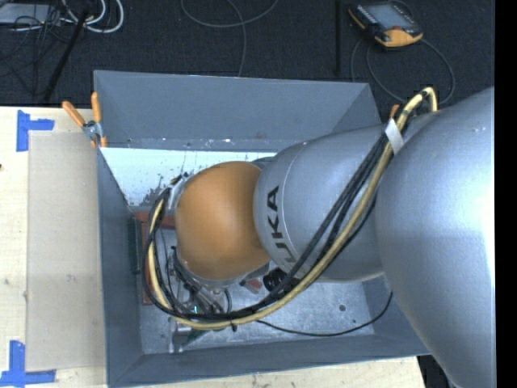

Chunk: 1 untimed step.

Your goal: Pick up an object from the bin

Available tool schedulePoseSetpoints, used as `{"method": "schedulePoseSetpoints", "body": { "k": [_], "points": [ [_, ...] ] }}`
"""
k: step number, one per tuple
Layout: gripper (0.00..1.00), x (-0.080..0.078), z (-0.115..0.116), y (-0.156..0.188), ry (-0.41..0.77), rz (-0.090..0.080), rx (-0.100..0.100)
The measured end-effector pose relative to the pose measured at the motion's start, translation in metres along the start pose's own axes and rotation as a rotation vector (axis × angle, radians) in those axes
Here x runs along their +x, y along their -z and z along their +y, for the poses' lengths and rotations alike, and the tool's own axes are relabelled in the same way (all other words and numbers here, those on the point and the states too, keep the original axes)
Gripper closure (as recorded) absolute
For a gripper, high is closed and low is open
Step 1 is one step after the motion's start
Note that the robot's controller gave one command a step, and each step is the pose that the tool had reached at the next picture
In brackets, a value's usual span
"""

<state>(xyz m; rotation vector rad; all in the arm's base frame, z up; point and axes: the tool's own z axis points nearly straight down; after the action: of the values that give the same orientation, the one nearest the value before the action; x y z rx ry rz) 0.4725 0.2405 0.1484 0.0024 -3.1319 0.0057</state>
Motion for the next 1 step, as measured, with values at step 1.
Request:
{"method": "schedulePoseSetpoints", "body": {
  "k": [1],
  "points": [
    [0.00, -0.0022, -0.0006, 0.0038, -0.003, -0.007, -0.003]
  ]
}}
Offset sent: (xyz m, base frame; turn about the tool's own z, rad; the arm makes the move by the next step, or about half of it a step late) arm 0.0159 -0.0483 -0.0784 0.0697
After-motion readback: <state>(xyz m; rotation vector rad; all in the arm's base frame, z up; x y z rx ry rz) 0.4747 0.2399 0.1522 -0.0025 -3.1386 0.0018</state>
